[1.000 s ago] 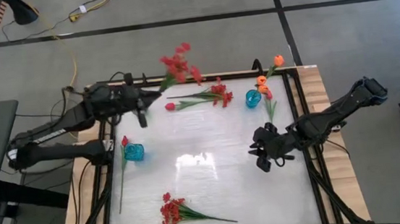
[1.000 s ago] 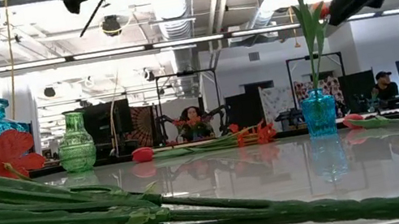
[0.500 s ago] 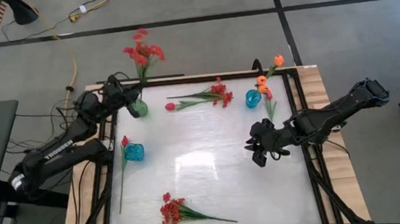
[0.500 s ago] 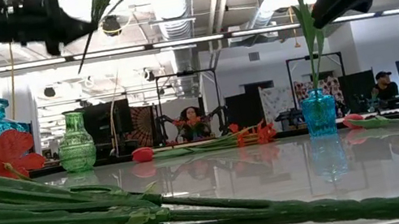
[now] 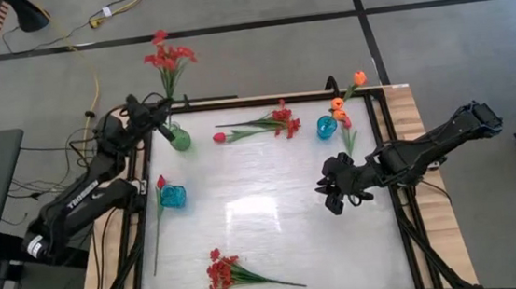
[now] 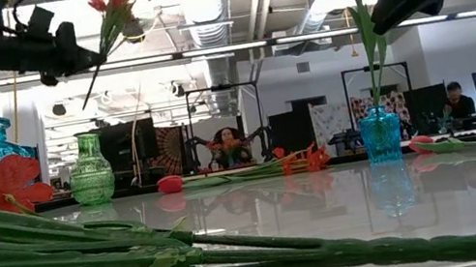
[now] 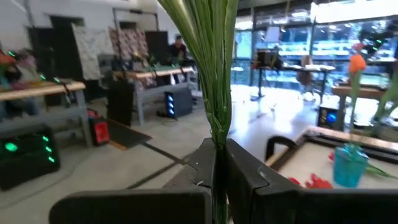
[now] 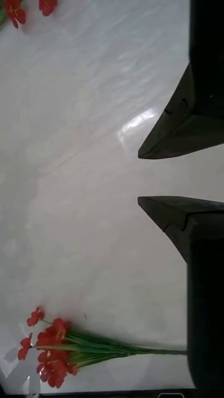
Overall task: Sort flowers into vase by color
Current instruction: Put the center red flowers into the green vase
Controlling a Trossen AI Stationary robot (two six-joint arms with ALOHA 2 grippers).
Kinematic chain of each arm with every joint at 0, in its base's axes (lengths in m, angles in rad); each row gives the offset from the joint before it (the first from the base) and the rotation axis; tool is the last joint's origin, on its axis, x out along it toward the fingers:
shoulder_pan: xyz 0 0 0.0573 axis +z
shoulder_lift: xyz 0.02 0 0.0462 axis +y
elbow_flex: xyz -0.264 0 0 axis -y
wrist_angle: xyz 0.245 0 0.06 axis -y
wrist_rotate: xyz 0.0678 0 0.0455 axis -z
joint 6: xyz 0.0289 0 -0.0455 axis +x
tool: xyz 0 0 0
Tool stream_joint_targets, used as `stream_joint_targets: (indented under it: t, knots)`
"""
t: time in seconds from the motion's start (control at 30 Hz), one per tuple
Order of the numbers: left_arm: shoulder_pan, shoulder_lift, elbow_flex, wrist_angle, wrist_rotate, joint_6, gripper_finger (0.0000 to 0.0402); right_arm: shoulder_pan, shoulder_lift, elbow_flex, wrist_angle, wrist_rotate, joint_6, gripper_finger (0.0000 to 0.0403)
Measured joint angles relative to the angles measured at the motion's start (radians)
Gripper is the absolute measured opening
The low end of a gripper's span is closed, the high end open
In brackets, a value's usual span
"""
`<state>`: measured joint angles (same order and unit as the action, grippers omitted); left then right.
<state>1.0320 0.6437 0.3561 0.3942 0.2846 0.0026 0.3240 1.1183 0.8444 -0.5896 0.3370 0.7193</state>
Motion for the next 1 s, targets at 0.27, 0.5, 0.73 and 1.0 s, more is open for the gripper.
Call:
stream_joint_targets:
  t: [0.27, 0.5, 0.73, 1.0]
  knots:
    - [0.018, 0.054, -0.001, 0.001, 0.026, 0.014, 0.0002, -0.014, 0.0, 0.0, 0.0, -0.001, -0.04, 0.0132]
    - [0.018, 0.088, -0.001, 0.012, 0.035, 0.014, 0.0002, -0.014, 0.0, 0.0, 0.0, -0.016, -0.047, 0.0132]
    - [0.041, 0.089, -0.046, 0.106, 0.067, -0.011, 0.0002, -0.014, 0.0, 0.0, 0.0, -0.024, -0.048, 0.0132]
    - [0.081, 0.086, -0.296, 0.525, 0.047, -0.192, 0.0002, -0.014, 0.0, 0.0, 0.0, -0.028, -0.05, 0.0132]
